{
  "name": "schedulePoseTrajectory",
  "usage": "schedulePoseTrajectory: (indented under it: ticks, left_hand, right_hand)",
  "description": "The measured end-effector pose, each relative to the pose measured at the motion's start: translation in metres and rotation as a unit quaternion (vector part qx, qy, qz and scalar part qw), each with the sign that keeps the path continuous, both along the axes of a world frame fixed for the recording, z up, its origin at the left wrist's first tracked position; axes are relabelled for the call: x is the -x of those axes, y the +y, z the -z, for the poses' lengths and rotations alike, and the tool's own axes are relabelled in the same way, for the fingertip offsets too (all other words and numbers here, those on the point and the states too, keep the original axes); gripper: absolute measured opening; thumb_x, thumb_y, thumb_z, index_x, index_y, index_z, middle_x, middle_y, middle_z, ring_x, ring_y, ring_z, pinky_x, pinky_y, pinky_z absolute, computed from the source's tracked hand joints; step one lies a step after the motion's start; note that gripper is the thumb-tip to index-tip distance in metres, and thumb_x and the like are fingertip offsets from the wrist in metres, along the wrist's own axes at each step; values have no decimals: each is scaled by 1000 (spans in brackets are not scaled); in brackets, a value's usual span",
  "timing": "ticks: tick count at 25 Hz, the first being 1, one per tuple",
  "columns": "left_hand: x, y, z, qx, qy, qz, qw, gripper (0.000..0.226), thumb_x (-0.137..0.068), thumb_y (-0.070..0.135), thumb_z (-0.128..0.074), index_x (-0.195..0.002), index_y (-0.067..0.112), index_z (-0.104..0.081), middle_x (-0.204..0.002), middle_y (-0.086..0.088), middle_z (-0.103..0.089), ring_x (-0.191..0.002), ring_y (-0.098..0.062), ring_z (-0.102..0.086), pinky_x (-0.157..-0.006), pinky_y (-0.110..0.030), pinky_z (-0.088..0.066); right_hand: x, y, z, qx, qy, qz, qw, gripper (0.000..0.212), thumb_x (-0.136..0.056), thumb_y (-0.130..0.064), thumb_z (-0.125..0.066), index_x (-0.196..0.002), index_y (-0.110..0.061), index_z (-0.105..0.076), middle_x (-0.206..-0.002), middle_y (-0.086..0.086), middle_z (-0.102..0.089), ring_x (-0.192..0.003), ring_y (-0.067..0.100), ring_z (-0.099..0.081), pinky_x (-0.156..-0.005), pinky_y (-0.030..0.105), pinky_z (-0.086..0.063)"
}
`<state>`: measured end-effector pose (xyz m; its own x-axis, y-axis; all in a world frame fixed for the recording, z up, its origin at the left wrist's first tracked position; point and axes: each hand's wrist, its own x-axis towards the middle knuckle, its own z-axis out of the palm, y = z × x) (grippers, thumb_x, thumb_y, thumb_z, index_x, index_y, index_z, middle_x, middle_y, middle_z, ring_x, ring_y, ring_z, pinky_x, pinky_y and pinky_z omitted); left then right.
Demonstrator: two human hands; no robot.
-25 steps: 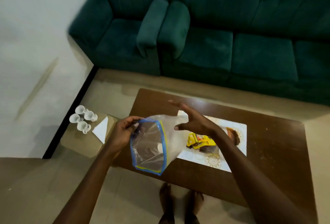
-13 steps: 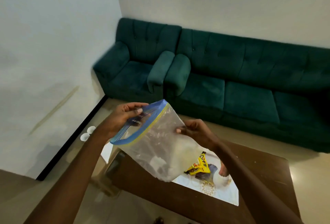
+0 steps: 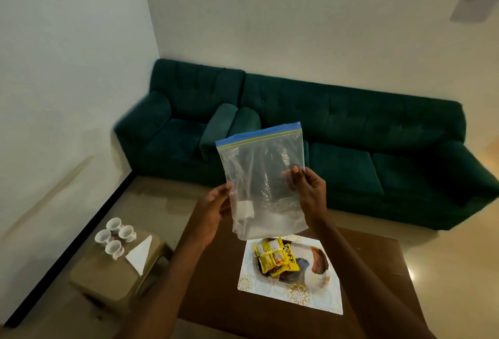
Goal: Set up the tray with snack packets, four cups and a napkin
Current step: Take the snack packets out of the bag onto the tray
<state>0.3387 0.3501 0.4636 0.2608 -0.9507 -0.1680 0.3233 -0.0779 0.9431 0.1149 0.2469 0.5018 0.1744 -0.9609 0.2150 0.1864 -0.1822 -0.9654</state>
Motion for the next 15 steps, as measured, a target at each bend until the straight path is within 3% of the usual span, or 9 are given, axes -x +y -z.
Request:
schedulePoseTrajectory:
  ticks: [3, 5, 8, 12, 15]
  left_hand:
    - [17, -14, 1, -44, -17, -71, 996, 39, -100, 26, -64, -124, -5, -62, -110, -17, -73, -102, -35, -67, -81, -42, -57]
    - [25, -16, 0, -47, -16, -86, 995, 37, -105, 20, -57, -125, -10, -58, -115, -20, -72, -104, -35, -66, -88, -46, -54]
    - [30, -23, -6, -55, -12, -109, 992, 27, -107, 17, -50, -121, -6, -56, -109, -17, -73, -97, -31, -69, -90, -48, -56]
    - [20, -34, -14, -41, 123, -93, 987, 8, -103, 6, -54, -108, 2, -59, -95, -15, -72, -84, -20, -70, -88, -36, -53]
    - [13, -38, -20, -26, 129, -102, 986, 19, -96, -1, -65, -111, 5, -55, -88, -10, -72, -79, -18, -72, -86, -33, -59]
  right_hand:
    - [10, 7, 6, -21, -8, 33, 999, 27, -107, -15, -54, -99, 8, -66, -74, 0, -62, -65, 5, -56, -62, 20, -49]
    - [19, 8, 10, -33, -13, 62, 997, 30, -106, -16, -54, -103, 11, -67, -75, 0, -65, -66, 6, -58, -62, 20, -51]
    - [27, 7, 15, -47, -18, 90, 995, 32, -105, -16, -56, -108, 14, -68, -88, 13, -68, -72, 13, -62, -65, 24, -55]
    - [33, 4, 25, -63, 0, 108, 992, 32, -105, -17, -58, -100, 14, -65, -81, 15, -59, -73, 23, -52, -64, 31, -49]
    - [37, 2, 23, -92, 4, 127, 988, 25, -102, -17, -64, -115, 4, -61, -91, 11, -69, -83, 25, -65, -68, 31, -59]
